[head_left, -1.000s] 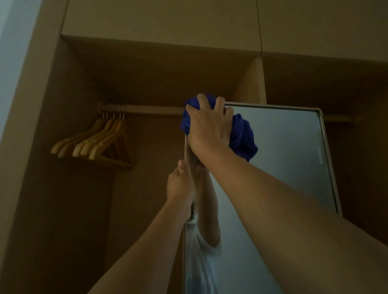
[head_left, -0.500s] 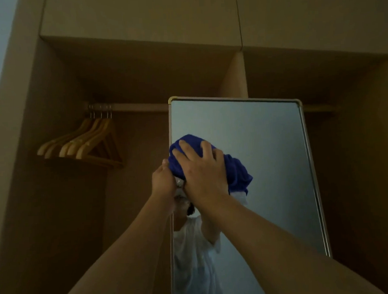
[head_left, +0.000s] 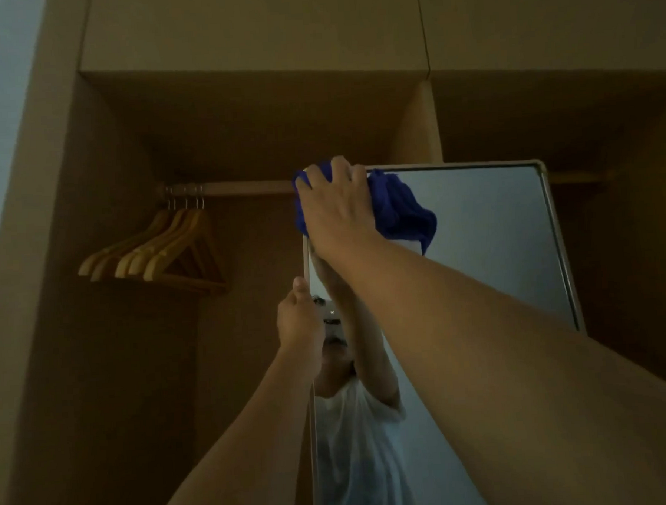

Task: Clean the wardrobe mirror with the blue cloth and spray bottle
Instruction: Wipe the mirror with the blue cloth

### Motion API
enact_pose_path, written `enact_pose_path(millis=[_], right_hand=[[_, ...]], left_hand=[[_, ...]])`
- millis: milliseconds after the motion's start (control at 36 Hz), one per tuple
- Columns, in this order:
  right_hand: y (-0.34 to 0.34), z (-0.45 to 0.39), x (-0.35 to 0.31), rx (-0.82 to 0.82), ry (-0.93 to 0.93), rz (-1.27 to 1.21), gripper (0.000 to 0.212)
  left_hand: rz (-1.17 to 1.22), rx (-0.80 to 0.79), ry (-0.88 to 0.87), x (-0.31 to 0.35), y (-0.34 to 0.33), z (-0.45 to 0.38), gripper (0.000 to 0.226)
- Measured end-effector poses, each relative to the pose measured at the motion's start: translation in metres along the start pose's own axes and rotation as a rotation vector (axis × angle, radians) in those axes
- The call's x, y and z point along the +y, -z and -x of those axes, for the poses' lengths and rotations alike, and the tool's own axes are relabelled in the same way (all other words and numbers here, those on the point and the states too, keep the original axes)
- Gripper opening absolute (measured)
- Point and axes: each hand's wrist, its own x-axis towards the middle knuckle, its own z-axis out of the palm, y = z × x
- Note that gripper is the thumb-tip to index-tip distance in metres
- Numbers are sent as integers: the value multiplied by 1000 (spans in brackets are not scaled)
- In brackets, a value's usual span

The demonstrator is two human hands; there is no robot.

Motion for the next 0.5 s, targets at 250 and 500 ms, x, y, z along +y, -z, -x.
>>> enact_pose_path(millis=[250,500], right_hand=[[-11,12,26,49,-71,39,53],[-14,18,60,-31,-177,145,44]], left_hand=[[-18,68,-100,-4,-3,-1,50],[14,35,-62,-2,-1,-2,51]])
